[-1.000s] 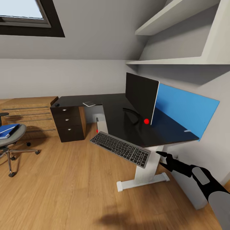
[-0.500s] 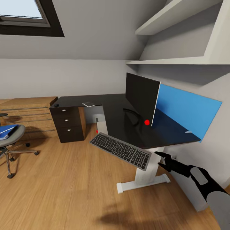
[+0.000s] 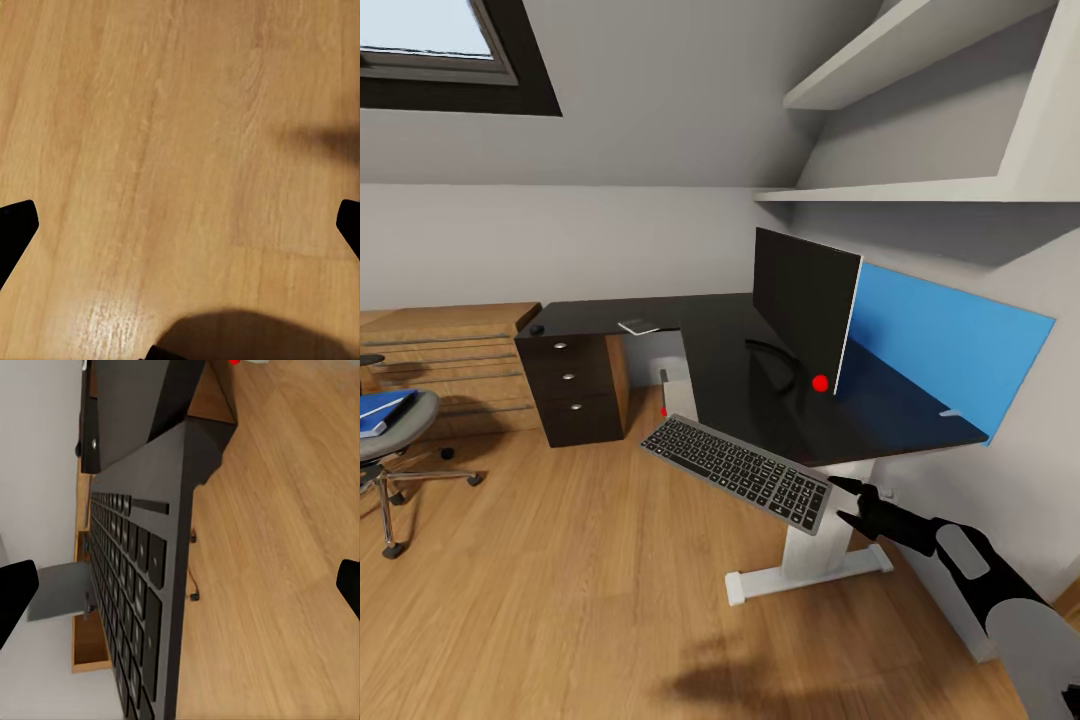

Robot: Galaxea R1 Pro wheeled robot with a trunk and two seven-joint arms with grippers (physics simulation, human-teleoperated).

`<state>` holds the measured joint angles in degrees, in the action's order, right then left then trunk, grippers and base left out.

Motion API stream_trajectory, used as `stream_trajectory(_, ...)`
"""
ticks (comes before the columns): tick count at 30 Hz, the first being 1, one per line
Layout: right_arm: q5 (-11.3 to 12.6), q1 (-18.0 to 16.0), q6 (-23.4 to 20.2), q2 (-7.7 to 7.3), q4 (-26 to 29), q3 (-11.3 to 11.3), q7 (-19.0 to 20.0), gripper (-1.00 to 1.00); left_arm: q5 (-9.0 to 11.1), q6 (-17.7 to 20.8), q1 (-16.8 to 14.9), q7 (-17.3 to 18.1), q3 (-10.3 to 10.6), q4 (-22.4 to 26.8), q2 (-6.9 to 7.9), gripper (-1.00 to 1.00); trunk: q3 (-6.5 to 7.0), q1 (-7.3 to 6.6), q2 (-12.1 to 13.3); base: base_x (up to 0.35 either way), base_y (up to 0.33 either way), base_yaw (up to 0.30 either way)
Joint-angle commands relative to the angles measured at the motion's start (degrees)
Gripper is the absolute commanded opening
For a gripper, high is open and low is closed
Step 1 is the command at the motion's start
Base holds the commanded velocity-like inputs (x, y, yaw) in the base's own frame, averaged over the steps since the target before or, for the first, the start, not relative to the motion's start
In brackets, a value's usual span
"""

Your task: In the bedroom, organize the workspace by keeping the computer under the desk, ensuring the monitor is on the desk, placing the keyboard on the desk next to the monitor, placing the mouse on the desk next to the keyboard, moving the folder from the swivel chair onto the desk next to the mouse, stacking the notebook on top of the folder with the pen on top of the notebook, and positioning the swivel chair next to the desk.

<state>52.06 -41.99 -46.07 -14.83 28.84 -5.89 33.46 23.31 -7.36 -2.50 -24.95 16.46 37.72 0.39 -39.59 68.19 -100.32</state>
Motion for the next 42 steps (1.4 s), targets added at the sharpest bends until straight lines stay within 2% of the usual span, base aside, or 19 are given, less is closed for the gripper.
stream_trajectory(1, -0.1, 0.0, -0.3, 0.04, 0.0, -0.2, 0.1, 1.0, 0.6, -0.4, 0.0, -0.4, 0.4, 0.0, 0.05, 1.0, -0.05, -0.01, 0.0, 0.0, 0.0, 0.0)
stream_trajectory(8, 0.0, 0.0, -0.3, 0.16, 0.0, -0.2, 0.1, 1.0, 0.6, -0.4, 0.0, -0.4, 0.4, 0.0, 0.05, 1.0, -0.05, -0.01, 0.0, -0.094, 0.0, 0.0)
stream_trajectory(12, -0.1, 0.0, -0.3, 0.92, 0.0, -0.2, 0.1, 1.0, 0.6, -0.4, 0.0, -0.4, 0.4, 0.0, 0.05, 1.0, -0.05, -0.01, 0.0, -0.041, 0.0, 0.0)
stream_trajectory(29, -0.2, 0.0, -0.3, 1.79, 0.0, -0.2, 0.1, 1.0, 0.6, -0.4, 0.0, -0.4, 0.4, 0.0, 0.05, 1.0, -0.05, -0.01, 0.0, -0.003, 0.013, 0.0)
stream_trajectory(37, -0.3, 0.0, -0.2, 1.91, 0.1, -0.2, 0.1, 1.0, 0.6, -2.1, 0.0, 0.0, 0.9, 2.6, -0.06, 1.0, -0.05, -0.01, 0.0, 0.0, 0.004, 0.0)
stream_trajectory(42, -0.3, 0.0, -0.2, 1.9, 0.1, -0.2, 0.1, 1.0, 0.6, -2.2, 0.0, -0.2, 0.9, 2.8, -0.19, 1.0, -0.95, 1.09, -2.0, 0.0, 0.0, 0.0)
